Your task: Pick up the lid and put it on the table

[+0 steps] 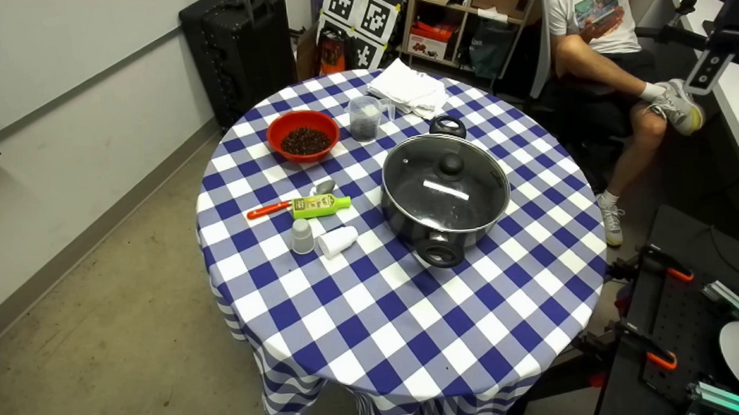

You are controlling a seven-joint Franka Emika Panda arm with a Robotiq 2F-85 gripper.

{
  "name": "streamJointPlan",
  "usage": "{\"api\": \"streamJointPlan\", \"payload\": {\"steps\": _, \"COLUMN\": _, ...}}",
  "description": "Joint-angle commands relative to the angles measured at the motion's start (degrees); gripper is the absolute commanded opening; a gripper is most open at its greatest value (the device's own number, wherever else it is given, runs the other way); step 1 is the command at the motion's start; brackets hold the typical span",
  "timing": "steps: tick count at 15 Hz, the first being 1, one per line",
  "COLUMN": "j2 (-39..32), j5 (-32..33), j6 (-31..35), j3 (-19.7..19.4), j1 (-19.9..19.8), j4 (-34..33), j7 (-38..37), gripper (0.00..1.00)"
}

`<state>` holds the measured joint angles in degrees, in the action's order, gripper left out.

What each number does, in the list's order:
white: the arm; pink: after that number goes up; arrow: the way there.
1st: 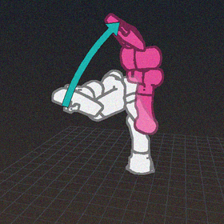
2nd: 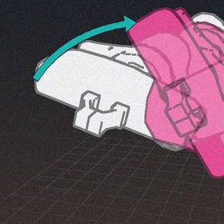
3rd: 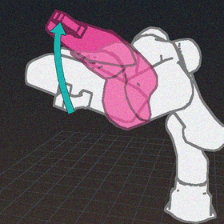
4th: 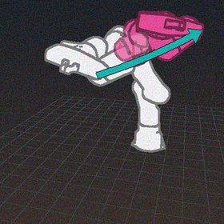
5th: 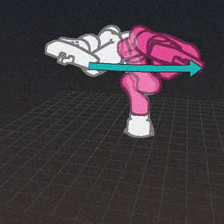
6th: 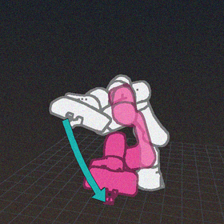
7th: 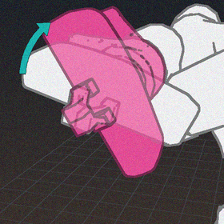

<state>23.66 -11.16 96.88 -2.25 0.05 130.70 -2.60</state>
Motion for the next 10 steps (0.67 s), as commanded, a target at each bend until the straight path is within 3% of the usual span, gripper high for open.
{"api": "streamJointPlan", "payload": {"steps": 1, "j2": -2.5, "j5": 0.7, "j6": 5.7, "j3": 1.8, "j1": -0.2, "j4": 1.7, "j7": -0.8, "gripper": 1.00}}
{"api": "streamJointPlan", "payload": {"steps": 10, "j2": -13.1, "j5": 1.2, "j6": 46.5, "j3": 8.1, "j1": 4.0, "j4": 11.5, "j7": -1.5, "gripper": 1.00}}
